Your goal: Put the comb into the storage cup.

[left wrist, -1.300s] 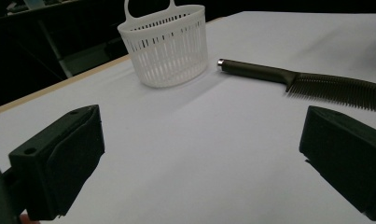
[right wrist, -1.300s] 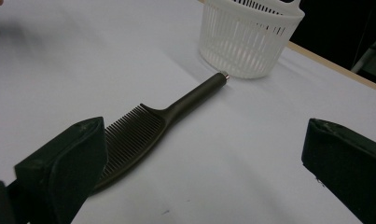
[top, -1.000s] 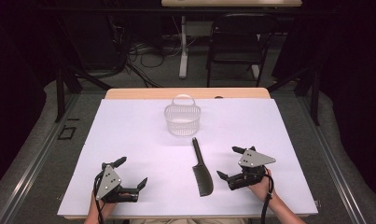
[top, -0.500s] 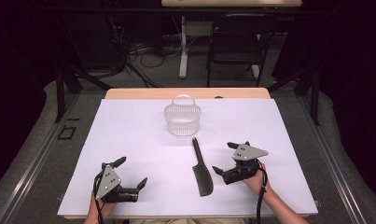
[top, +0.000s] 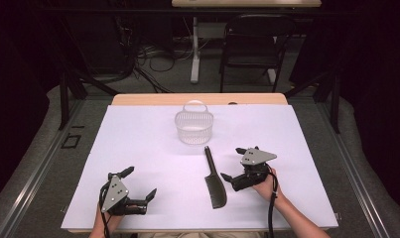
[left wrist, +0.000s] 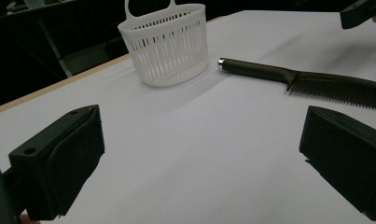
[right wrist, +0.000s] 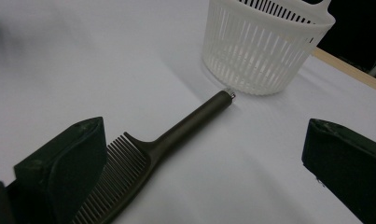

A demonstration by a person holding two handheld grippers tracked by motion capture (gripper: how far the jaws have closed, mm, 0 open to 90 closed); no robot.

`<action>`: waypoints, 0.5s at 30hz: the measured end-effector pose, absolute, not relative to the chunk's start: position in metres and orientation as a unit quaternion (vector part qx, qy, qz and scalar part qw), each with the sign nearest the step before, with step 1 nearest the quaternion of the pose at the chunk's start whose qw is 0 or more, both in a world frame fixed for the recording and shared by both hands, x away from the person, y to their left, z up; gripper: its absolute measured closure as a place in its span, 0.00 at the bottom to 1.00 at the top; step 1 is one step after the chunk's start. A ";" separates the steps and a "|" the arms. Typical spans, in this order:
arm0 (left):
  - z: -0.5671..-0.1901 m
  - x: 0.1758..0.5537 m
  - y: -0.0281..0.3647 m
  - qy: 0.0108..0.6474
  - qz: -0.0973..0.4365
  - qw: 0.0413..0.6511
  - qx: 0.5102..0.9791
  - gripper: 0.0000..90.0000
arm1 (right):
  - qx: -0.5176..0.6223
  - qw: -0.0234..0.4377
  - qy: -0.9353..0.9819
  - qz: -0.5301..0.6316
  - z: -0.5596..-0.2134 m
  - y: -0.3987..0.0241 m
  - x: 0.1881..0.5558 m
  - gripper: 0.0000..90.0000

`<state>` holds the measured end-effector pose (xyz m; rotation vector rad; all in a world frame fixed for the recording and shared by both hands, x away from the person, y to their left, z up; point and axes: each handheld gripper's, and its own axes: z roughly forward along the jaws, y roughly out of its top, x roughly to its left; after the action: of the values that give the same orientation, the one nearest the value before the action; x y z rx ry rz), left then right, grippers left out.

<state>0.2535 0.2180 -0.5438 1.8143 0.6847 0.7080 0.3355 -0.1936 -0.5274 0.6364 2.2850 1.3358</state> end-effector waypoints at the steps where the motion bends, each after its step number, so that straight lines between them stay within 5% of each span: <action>1: -0.544 0.253 0.218 0.284 0.294 0.512 0.755 0.00 | 0.229 0.208 0.821 0.480 -0.527 -0.194 0.335 0.00; 15: -0.544 0.254 0.218 0.284 0.295 0.512 0.755 0.00 | 0.227 0.198 0.823 0.482 -0.527 -0.185 0.348 0.00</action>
<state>0.2535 0.2180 -0.5438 1.8166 0.6824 0.7087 0.3482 -0.1848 -0.5265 0.6344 2.3038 1.3480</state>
